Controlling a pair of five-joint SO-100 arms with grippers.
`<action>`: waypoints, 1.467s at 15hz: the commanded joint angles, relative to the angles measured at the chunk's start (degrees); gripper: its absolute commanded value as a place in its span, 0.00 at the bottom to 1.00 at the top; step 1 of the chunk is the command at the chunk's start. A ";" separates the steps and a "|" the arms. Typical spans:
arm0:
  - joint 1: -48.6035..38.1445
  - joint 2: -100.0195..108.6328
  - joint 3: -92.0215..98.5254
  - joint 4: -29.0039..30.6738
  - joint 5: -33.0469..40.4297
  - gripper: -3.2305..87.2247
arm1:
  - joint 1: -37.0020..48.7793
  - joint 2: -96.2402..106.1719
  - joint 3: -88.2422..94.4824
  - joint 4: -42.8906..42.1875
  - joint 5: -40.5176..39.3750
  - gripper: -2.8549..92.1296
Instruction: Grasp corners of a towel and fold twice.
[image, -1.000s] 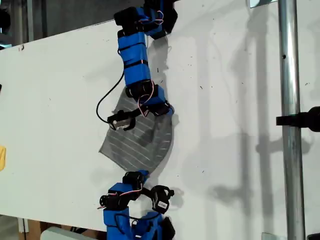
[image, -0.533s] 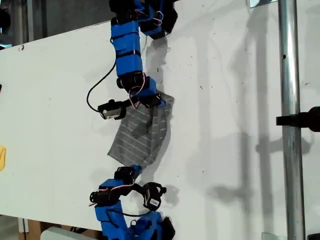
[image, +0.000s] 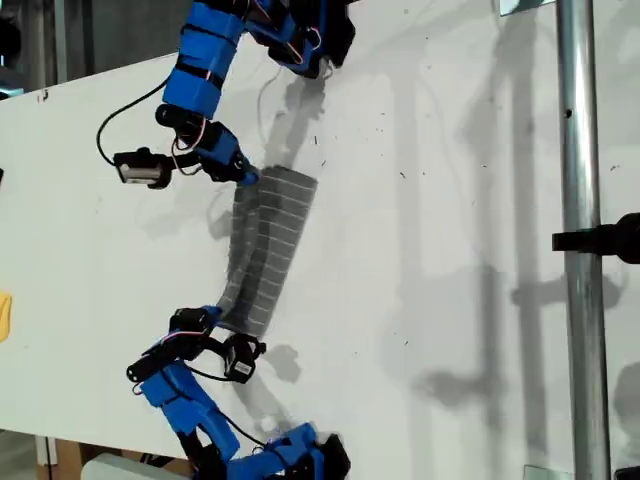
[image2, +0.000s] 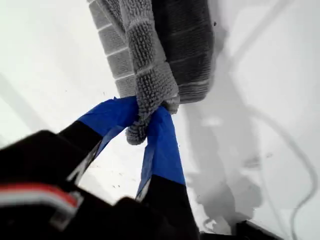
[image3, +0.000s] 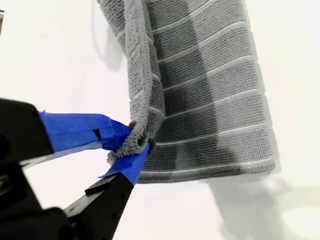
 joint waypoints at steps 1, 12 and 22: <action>-5.01 -0.62 -7.91 0.35 2.29 0.00 | 4.92 2.55 -2.81 -1.76 -6.33 0.03; -1.67 -3.60 0.62 -3.25 -0.70 0.00 | -6.94 -1.14 7.03 -9.76 2.99 0.03; -0.53 -4.57 18.37 -12.48 -6.59 0.00 | -6.77 -4.48 22.68 -24.52 10.20 0.17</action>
